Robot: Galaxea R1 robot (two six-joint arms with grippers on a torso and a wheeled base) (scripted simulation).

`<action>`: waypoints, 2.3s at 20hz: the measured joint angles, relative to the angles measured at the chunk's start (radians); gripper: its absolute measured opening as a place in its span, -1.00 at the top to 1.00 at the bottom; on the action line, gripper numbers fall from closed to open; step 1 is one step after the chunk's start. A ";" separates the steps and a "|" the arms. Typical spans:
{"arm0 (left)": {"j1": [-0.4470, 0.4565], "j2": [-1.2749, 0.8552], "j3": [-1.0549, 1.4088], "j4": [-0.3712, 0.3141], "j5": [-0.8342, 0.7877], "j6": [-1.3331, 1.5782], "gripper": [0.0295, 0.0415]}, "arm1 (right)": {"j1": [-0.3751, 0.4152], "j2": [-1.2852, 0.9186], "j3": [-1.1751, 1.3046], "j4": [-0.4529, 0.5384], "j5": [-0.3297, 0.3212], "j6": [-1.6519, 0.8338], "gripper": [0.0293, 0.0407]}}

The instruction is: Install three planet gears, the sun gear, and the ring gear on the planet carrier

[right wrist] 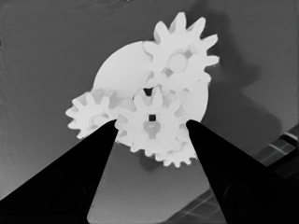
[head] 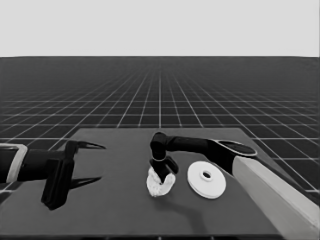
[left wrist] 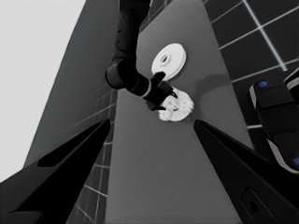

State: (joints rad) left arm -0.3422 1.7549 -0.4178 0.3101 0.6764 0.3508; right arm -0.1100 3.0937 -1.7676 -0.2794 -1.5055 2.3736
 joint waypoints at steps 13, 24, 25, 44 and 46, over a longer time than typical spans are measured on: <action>0.000 0.000 0.000 0.000 0.000 0.000 -0.49 | 0.110 -0.013 0.065 0.089 -0.038 -0.772 -0.67; 0.000 0.000 0.000 0.000 0.000 0.000 -0.49 | -0.202 -1.135 1.205 -0.353 0.281 -1.925 -0.64; 0.000 0.000 0.000 0.000 0.000 0.000 -0.49 | -0.221 -1.220 1.278 -0.380 0.299 -1.979 -0.63; 0.000 0.000 0.000 0.000 0.000 0.000 -0.49 | -0.002 -0.616 0.302 0.019 0.089 -1.343 -0.61; 0.000 0.000 0.000 0.000 0.000 0.000 -0.49 | -0.016 -0.609 0.287 0.008 0.100 -1.349 -0.61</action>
State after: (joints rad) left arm -0.3422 1.7549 -0.4178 0.3101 0.6764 0.3508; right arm -0.1261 2.4842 -1.4807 -0.2718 -1.4059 1.0249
